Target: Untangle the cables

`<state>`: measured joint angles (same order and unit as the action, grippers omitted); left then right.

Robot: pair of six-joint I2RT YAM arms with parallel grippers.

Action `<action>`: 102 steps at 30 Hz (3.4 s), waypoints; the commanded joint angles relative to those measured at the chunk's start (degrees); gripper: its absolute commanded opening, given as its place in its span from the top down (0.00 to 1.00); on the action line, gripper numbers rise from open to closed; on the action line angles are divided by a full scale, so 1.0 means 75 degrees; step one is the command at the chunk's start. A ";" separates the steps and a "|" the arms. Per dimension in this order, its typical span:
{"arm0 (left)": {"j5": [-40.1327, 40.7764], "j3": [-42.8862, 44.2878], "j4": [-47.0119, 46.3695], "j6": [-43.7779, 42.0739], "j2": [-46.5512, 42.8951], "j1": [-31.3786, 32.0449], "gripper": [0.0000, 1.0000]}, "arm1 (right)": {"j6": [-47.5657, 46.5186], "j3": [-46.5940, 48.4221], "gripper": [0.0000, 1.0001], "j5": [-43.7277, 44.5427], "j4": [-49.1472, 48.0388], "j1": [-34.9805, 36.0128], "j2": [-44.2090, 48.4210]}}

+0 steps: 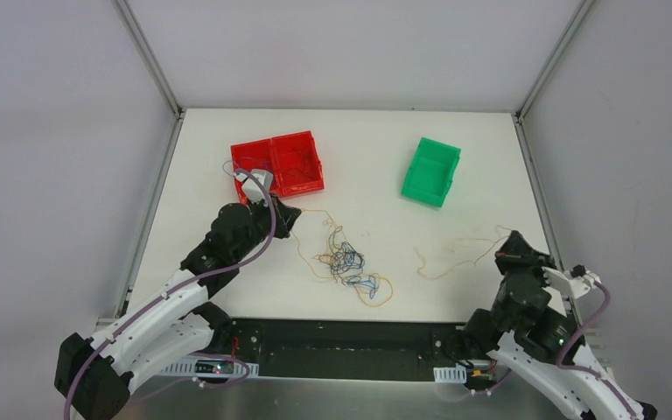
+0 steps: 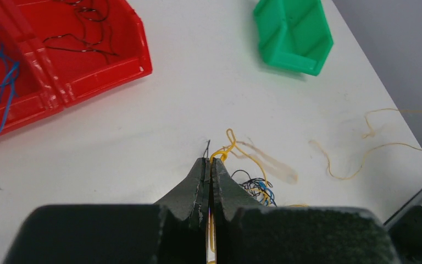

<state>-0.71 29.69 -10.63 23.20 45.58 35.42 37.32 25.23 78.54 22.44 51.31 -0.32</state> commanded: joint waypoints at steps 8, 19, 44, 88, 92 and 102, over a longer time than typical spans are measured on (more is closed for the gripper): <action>-0.1429 -0.0376 -0.1300 0.0253 -0.0114 -0.0223 1.00 | -0.1567 0.0611 0.98 -0.0543 -0.1397 0.0058 -0.1614; -0.3928 -0.0301 -0.2773 0.0539 0.0446 -0.0211 1.00 | -0.3711 0.1246 0.32 -0.7518 -0.2854 0.0044 -0.4904; -0.4487 0.0610 -0.2783 0.1274 0.0242 -0.0199 1.00 | -0.3648 0.0183 0.17 -1.1860 -0.6364 0.0061 -0.6778; -0.0958 0.0251 -0.0429 0.0741 -0.0495 -0.0200 1.00 | 0.1205 0.2575 0.01 -0.4548 0.3461 -0.2649 -0.7447; -0.0892 0.0248 -0.0364 0.0664 -0.0492 -0.0199 1.00 | -0.0457 0.1874 0.01 -0.5537 0.0942 -0.3414 -0.7617; -0.0895 0.0248 -0.0308 0.0600 -0.0496 -0.0199 1.00 | -0.1531 0.2111 0.16 -0.6171 -0.0416 -0.4367 -0.9006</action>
<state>-7.20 31.44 -11.51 29.08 42.33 34.04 30.41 39.16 33.98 25.17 19.51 -65.47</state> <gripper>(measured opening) 0.009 0.899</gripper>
